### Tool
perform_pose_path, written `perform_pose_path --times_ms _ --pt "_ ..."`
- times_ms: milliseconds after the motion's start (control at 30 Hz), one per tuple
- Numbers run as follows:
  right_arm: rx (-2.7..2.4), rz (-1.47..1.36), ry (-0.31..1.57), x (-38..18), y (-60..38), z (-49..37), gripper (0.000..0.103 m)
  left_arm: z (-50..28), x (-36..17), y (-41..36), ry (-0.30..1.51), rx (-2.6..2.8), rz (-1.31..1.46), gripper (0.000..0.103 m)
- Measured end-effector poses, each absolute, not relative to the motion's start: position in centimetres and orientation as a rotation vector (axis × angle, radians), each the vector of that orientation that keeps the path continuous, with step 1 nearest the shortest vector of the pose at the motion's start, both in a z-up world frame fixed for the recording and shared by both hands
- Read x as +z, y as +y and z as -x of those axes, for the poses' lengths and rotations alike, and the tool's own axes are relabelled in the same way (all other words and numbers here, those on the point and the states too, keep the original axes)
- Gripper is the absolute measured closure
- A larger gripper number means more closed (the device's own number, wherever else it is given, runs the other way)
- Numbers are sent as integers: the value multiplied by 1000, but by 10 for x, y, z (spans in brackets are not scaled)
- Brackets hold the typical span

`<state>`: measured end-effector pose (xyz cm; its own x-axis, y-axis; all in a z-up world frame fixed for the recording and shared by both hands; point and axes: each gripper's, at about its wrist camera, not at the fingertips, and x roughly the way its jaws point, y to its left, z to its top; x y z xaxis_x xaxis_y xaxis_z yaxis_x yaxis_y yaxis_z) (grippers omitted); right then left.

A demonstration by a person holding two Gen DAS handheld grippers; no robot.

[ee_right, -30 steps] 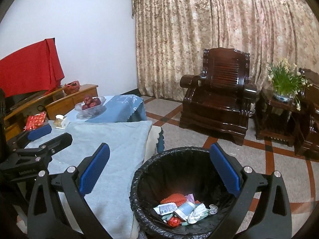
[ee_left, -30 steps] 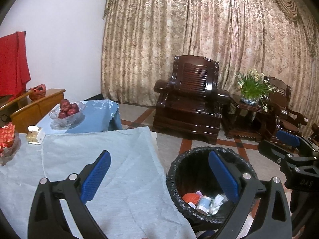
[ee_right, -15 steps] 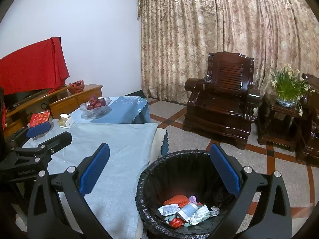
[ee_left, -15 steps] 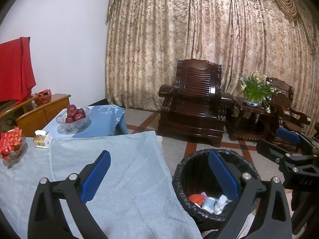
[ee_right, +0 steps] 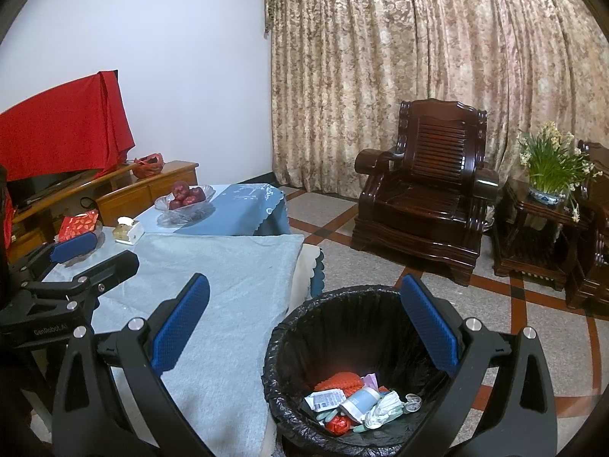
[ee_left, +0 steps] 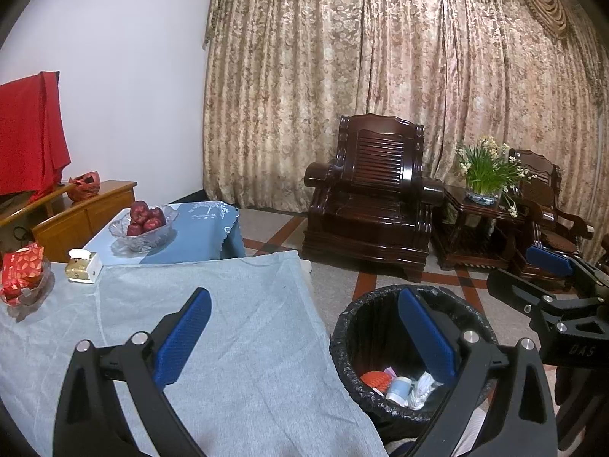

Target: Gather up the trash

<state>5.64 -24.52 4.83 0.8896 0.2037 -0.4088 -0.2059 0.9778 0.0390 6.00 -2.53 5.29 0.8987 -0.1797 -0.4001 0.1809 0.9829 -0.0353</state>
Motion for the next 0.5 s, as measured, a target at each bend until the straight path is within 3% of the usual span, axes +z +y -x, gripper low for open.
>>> perform_pose_path --times_ms 500 --pt "214 7 427 47 -240 -54 6 -61 54 -13 416 -181 1 6"
